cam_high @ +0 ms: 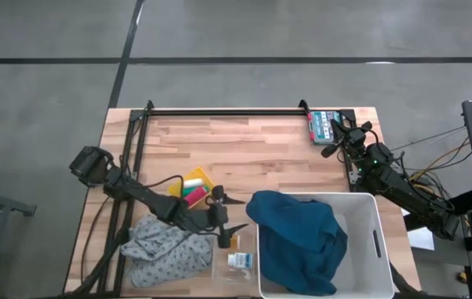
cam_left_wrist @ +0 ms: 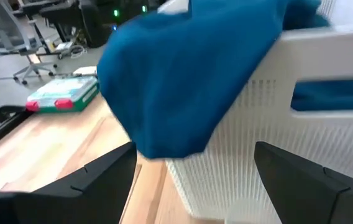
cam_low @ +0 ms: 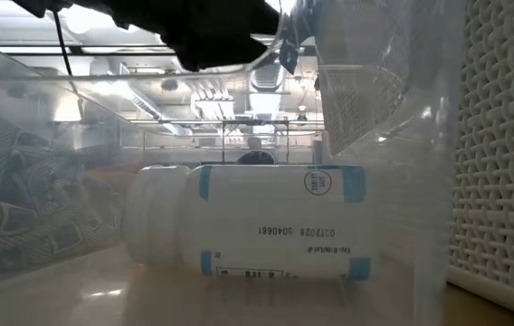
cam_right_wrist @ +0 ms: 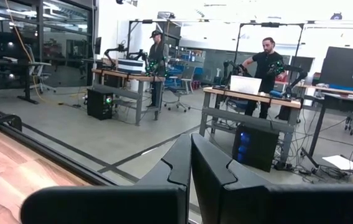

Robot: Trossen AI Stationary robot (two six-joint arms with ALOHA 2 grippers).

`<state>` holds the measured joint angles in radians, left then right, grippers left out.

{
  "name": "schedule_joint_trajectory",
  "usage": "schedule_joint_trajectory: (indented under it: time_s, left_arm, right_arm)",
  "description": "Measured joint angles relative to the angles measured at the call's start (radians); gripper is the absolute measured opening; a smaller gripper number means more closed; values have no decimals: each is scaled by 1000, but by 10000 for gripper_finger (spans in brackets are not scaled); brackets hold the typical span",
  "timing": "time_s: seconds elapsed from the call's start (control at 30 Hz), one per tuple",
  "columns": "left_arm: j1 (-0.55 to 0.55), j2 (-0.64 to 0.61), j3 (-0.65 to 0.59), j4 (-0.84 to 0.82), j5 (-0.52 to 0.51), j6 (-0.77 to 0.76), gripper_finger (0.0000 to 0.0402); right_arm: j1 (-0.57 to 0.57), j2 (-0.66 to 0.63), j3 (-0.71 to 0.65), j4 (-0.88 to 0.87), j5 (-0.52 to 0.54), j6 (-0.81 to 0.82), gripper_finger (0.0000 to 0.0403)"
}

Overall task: Pick & Place Medicine items
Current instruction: Put the blue patient gown into the white laundry bin

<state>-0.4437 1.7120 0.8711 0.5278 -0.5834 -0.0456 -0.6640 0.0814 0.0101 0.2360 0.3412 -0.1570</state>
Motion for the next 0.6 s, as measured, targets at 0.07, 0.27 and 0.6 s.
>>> schedule_joint_trajectory:
  time_s: [0.07, 0.27, 0.6]
  left_arm:
    - [3, 0, 0, 27, 0, 8, 330]
    - [12, 1, 0, 56, 0, 38, 330]
    - [43, 1, 1, 79, 16, 38, 330]
  right_arm:
    - [0, 0, 0, 0, 0, 0, 8]
    - [0, 0, 0, 0, 0, 0, 8]
    - [0, 0, 0, 0, 0, 0, 8]
